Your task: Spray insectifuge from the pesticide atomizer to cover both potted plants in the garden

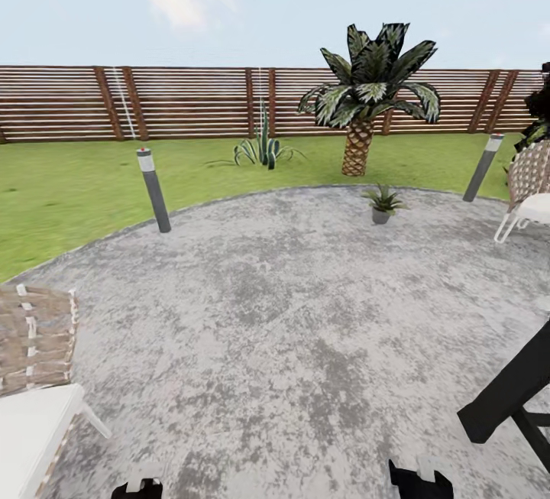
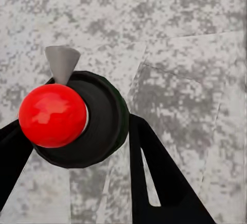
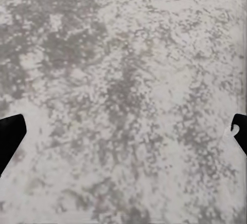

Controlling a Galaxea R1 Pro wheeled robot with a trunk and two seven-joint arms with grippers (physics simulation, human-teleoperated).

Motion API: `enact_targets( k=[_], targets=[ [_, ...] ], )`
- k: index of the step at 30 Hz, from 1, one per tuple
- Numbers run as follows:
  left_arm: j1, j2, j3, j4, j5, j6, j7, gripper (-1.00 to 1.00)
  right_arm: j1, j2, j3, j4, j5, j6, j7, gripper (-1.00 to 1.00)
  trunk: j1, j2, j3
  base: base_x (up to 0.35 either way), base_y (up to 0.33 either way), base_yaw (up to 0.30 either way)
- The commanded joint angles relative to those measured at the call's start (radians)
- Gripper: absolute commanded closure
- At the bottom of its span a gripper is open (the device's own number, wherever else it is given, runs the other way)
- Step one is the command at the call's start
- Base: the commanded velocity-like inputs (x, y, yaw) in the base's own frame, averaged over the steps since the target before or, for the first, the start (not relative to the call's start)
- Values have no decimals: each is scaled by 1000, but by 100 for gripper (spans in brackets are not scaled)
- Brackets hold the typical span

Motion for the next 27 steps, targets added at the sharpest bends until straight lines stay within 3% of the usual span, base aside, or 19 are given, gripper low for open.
enact_targets(
  k=[1,27],
  targets=[
    [0,0,8,1,-5,-3,-3,100,0,0,9,0,-5,-2,-4,-100,0,0,-1,338,0,-136],
    [0,0,8,1,-5,-3,-4,100,0,0,9,0,-6,-2,-4,-100,0,0,0,338,0,-7]
  ],
)
